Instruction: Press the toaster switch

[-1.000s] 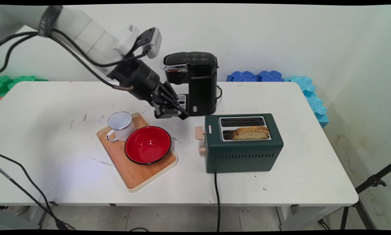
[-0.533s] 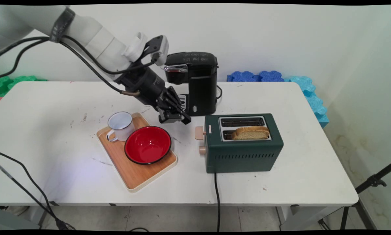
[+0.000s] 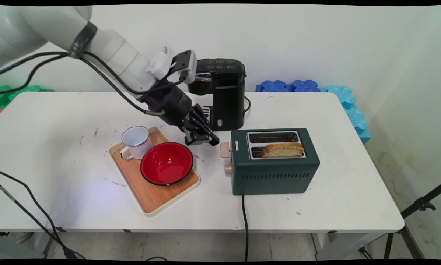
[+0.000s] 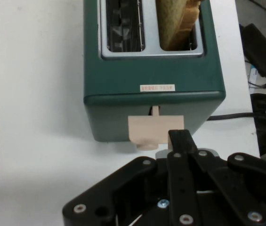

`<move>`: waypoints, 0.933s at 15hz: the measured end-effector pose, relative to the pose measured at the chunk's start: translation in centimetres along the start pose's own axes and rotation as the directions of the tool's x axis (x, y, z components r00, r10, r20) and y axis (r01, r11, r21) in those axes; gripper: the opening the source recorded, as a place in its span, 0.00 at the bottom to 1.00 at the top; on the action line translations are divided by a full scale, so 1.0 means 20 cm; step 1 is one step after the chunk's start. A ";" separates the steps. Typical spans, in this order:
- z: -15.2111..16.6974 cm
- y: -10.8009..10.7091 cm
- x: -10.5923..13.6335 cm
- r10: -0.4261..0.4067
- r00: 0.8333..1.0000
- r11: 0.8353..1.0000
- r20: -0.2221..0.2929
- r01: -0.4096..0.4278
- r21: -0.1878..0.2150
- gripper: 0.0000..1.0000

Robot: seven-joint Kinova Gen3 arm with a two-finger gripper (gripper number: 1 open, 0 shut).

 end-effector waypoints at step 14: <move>0.18 -0.02 -0.01 -0.034 0.999 0.999 -0.005 0.035 0.025 0.00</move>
